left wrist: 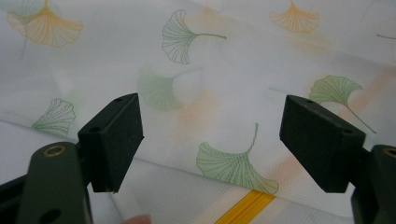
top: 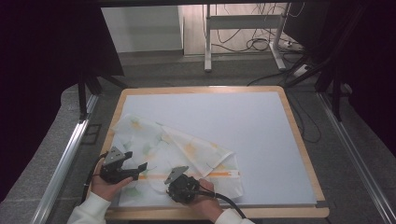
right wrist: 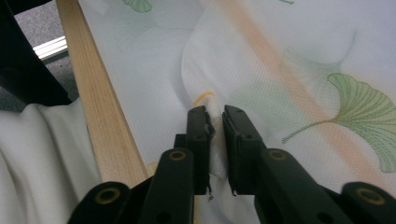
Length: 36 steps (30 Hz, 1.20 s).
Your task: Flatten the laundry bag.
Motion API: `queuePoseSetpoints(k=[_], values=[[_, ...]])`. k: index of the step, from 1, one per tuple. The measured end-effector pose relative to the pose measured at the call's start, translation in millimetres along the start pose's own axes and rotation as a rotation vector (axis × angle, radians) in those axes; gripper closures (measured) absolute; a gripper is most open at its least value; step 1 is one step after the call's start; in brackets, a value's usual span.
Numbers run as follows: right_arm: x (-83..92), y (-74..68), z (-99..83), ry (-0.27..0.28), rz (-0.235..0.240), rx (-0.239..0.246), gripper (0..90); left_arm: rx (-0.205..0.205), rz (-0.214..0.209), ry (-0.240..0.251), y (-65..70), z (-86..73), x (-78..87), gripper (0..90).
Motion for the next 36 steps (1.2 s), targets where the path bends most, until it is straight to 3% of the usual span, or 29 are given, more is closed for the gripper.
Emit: queuePoseSetpoints(k=[19,28,36], values=[[10.6,8.9,2.7,0.053,-0.009,-0.022,84.7,-0.004,-0.002,0.01,0.1,0.5,2.1,21.4],[26.6,26.4,4.6,0.105,-0.009,-0.077,85.0,-0.008,-0.001,0.012,-0.4,0.5,2.5,21.7],[37.6,38.0,5.8,0.136,-0.02,-0.09,85.4,-0.011,-0.001,0.009,-0.1,0.1,1.6,21.7]])
Point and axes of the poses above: each handheld gripper's, and its own axes: x roughly backward along the jaws, z roughly out of its top, y roughly to its right, the point moved 2 cm from there along -x, roughly forward along the jaws, and after that the axes turned 7 degrees about y, right-handed, at the moved point
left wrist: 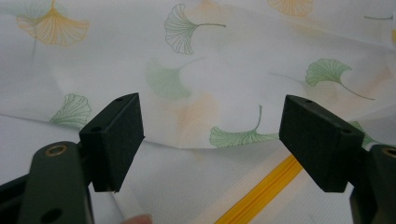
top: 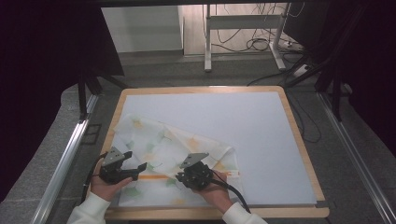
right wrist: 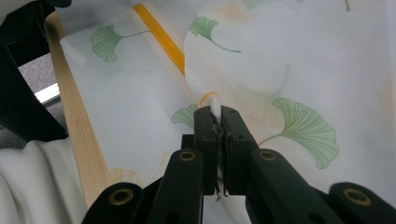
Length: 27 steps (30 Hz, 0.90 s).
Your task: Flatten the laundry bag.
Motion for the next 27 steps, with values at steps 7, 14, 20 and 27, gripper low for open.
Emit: queuePoseSetpoints(k=[7,14,20,27], values=[[5.0,4.3,2.1,0.012,-0.006,-0.009,85.5,-0.001,0.002,-0.001,-0.1,-0.1,-0.1,21.6],[11.4,10.2,8.1,0.028,-0.022,0.002,85.6,-0.004,0.009,-0.009,-0.3,-0.5,-1.0,21.7],[19.0,18.8,11.8,0.052,-0.04,-0.01,85.7,-0.002,0.007,0.006,0.6,0.2,0.2,22.2],[29.8,31.2,14.7,0.082,-0.071,-0.031,85.6,-0.003,0.004,0.01,0.7,0.4,0.8,22.4]])
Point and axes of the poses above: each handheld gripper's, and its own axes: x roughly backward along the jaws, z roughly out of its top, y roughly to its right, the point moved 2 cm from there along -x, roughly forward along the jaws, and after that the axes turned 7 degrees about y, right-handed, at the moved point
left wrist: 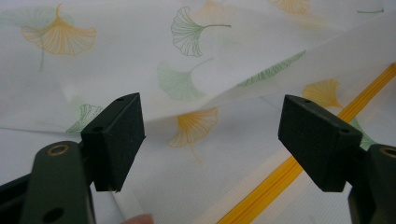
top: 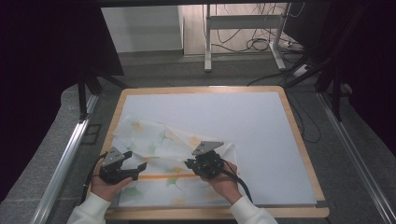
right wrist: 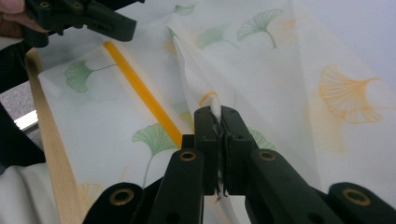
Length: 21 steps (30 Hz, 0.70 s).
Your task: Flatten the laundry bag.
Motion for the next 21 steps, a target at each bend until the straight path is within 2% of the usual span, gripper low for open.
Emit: queuePoseSetpoints(k=[6,21], values=[[4.5,9.8,0.8,0.016,-0.023,-0.022,85.6,-0.002,0.0,-0.002,0.1,-0.2,-0.5,22.5],[10.4,20.7,1.8,0.042,-0.064,-0.025,85.7,-0.012,0.004,-0.007,0.9,-1.0,-1.5,22.9]])
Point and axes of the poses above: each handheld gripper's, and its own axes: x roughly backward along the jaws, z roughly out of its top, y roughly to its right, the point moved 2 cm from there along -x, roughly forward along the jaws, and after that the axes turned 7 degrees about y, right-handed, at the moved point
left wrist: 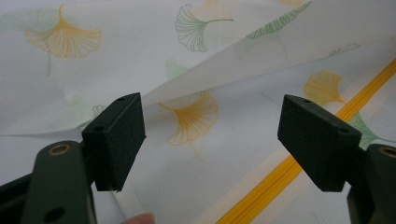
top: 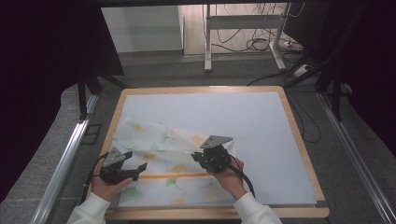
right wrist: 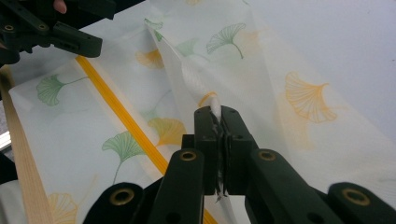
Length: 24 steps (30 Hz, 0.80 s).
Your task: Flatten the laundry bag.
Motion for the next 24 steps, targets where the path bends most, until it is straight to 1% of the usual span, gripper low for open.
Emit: queuePoseSetpoints(k=[6,12,19,24], values=[[-0.4,4.2,2.2,0.002,-0.007,-0.005,85.8,-0.005,-0.001,-0.003,0.0,-0.1,0.1,22.9],[-3.3,16.4,6.9,0.009,-0.019,-0.036,85.7,-0.01,-0.001,-0.005,0.8,-0.1,-0.4,23.0],[-1.3,32.3,8.4,0.025,-0.047,-0.068,85.8,-0.014,-0.001,-0.005,0.9,-0.3,-0.7,23.1],[-0.4,39.1,9.4,0.033,-0.061,-0.083,85.7,-0.015,-0.001,-0.006,0.7,-0.2,-0.5,23.1]])
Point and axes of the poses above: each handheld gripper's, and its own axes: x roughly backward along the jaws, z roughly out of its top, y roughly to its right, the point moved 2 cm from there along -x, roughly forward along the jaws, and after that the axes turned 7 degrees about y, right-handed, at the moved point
